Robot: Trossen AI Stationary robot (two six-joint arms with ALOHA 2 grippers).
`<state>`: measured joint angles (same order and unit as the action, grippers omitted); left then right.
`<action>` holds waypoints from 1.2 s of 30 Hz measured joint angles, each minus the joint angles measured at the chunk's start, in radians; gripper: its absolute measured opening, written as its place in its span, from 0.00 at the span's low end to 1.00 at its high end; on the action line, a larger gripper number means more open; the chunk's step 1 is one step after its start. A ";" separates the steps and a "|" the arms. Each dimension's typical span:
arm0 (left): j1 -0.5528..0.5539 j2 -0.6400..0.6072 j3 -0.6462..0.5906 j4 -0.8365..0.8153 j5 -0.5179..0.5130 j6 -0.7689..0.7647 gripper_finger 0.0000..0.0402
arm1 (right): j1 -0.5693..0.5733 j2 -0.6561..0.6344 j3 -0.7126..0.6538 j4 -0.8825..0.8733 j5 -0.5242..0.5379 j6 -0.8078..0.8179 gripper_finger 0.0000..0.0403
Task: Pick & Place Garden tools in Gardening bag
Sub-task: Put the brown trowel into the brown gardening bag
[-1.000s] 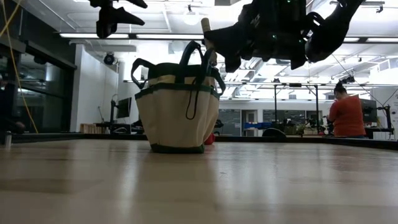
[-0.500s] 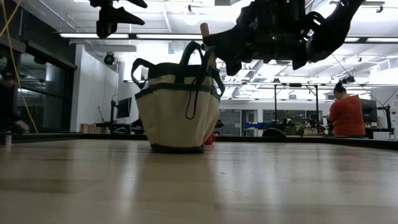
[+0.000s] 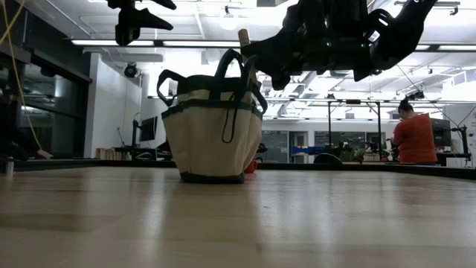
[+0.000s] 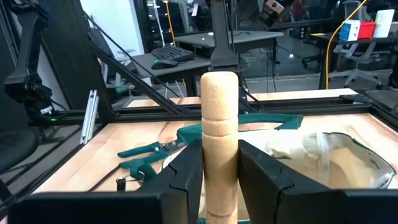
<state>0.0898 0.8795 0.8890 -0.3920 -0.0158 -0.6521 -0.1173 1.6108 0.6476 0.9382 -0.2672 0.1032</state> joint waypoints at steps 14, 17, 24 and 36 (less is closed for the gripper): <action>0.000 0.000 0.000 0.000 -0.002 0.000 0.41 | 0.000 -0.001 0.000 -0.002 0.003 0.062 0.41; 0.000 0.000 0.000 0.000 -0.001 0.000 0.41 | 0.000 -0.012 0.000 -0.004 0.013 0.092 0.48; 0.000 0.000 0.000 0.001 -0.001 0.000 0.41 | 0.000 -0.079 0.000 -0.010 0.064 0.110 0.53; 0.000 0.000 0.000 0.001 -0.003 0.000 0.41 | 0.003 -0.246 0.000 -0.324 0.134 0.113 0.52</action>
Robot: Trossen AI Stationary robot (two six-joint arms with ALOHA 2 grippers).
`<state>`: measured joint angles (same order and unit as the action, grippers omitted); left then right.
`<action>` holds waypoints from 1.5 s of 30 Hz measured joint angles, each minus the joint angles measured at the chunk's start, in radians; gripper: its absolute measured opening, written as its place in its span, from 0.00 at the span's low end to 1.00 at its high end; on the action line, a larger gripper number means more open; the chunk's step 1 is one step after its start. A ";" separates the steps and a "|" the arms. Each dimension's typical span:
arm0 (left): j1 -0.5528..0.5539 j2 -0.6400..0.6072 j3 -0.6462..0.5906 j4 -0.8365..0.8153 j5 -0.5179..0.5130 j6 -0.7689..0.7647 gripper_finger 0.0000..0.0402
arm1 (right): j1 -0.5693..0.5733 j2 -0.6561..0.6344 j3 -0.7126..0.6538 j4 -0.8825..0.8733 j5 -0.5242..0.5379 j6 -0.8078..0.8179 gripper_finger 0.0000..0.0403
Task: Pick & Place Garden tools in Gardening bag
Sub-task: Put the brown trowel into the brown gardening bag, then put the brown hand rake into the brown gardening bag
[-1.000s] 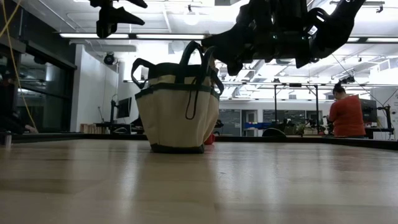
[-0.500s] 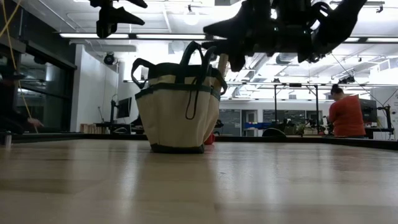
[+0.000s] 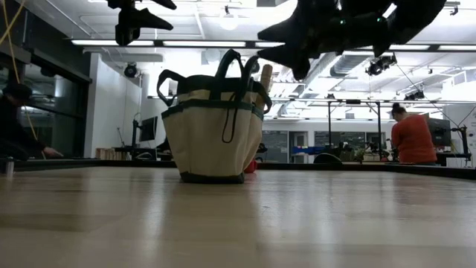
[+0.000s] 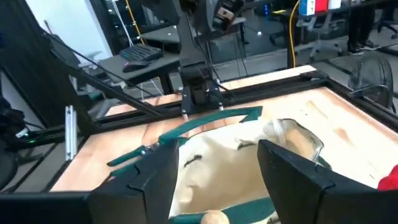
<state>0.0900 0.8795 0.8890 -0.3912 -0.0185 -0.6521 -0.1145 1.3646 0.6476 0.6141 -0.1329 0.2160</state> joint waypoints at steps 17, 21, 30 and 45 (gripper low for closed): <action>0.000 0.000 0.000 0.000 -0.023 0.000 0.41 | 0.023 -0.095 0.000 -0.222 -0.030 -0.029 0.01; 0.000 0.000 0.000 0.000 -0.026 0.000 0.41 | 0.039 -0.074 0.000 -0.216 -0.024 -0.028 0.01; 0.000 0.000 0.000 0.000 -0.027 -0.004 0.41 | 0.040 -0.013 0.000 -0.219 0.004 0.026 0.01; 0.000 0.000 0.000 0.000 -0.017 0.009 0.41 | 0.097 -0.249 0.000 -0.499 0.060 0.249 0.01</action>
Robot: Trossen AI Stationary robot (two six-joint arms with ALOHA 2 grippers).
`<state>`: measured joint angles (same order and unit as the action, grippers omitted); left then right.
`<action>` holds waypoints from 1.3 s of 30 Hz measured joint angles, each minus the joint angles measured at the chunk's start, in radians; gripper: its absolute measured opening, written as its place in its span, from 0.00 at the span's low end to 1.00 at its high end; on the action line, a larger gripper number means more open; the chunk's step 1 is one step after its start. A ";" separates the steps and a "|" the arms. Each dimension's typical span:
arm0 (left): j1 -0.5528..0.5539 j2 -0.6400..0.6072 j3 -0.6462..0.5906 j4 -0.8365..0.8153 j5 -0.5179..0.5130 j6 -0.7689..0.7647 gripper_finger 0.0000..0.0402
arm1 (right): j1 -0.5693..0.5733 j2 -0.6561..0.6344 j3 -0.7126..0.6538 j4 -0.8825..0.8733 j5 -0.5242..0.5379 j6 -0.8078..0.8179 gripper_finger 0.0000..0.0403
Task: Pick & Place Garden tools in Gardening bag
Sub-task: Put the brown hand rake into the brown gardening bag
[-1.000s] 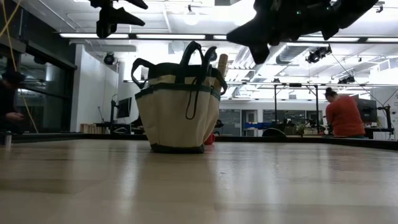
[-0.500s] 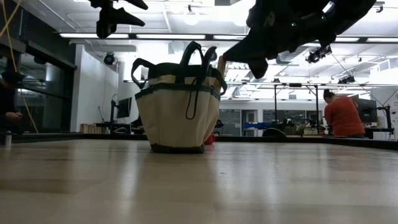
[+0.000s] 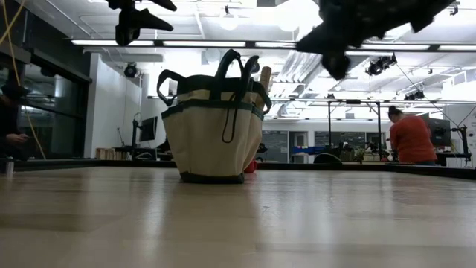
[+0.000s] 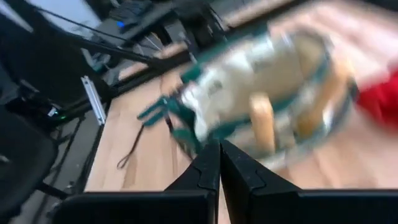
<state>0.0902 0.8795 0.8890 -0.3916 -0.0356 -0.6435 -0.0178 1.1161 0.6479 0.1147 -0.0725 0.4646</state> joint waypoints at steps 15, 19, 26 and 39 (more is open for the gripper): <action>0.000 0.000 0.000 0.000 0.003 0.097 0.41 | 0.205 -0.096 0.000 -0.526 -0.090 0.954 0.01; 0.000 0.000 0.000 -0.001 0.027 0.138 0.41 | 0.289 -0.096 0.000 -0.593 -0.048 1.137 0.04; 0.000 0.000 0.000 -0.004 0.075 0.200 0.41 | 0.438 -0.060 0.000 -0.684 -0.011 1.427 0.21; 0.000 0.000 0.000 -0.070 0.101 0.250 0.41 | 0.629 0.179 0.000 -0.603 -0.056 1.887 0.47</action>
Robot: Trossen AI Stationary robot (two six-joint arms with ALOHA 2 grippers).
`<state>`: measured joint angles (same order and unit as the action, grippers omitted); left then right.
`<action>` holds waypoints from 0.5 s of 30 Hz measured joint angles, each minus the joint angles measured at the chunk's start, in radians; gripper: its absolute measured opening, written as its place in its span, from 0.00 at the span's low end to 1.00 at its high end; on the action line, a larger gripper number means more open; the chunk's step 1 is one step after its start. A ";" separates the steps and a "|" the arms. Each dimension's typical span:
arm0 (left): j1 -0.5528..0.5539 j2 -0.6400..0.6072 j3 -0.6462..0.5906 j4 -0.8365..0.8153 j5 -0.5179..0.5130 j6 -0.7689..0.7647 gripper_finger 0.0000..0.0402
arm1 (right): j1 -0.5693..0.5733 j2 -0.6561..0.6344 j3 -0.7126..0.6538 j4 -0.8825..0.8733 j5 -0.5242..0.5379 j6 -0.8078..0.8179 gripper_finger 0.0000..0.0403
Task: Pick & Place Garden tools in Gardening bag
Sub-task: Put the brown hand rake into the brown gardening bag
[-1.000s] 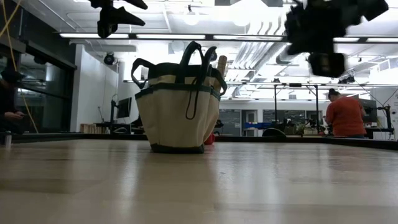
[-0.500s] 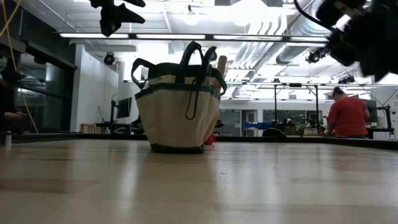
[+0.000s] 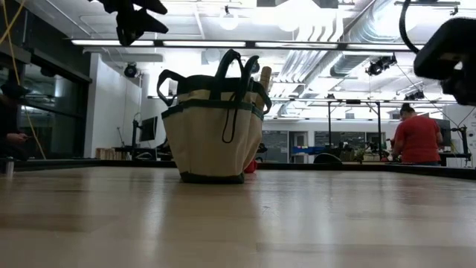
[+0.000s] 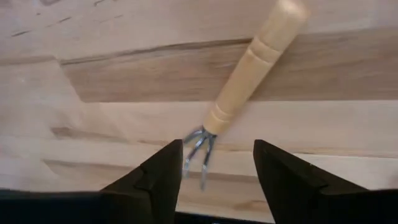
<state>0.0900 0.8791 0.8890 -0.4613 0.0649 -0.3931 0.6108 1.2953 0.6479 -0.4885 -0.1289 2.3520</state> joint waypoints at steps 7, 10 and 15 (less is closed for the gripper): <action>0.000 0.000 0.000 -0.013 0.009 0.004 0.41 | 0.004 0.121 0.000 0.089 0.018 0.024 0.48; 0.000 0.000 0.000 -0.014 0.021 0.005 0.41 | 0.002 0.167 0.000 0.105 -0.012 0.025 0.48; 0.000 0.000 0.000 -0.013 0.033 0.005 0.41 | 0.002 0.215 0.002 0.116 -0.040 0.026 0.46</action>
<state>0.0899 0.8794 0.8890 -0.4747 0.0982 -0.3885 0.6133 1.5102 0.6497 -0.3724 -0.1687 2.3775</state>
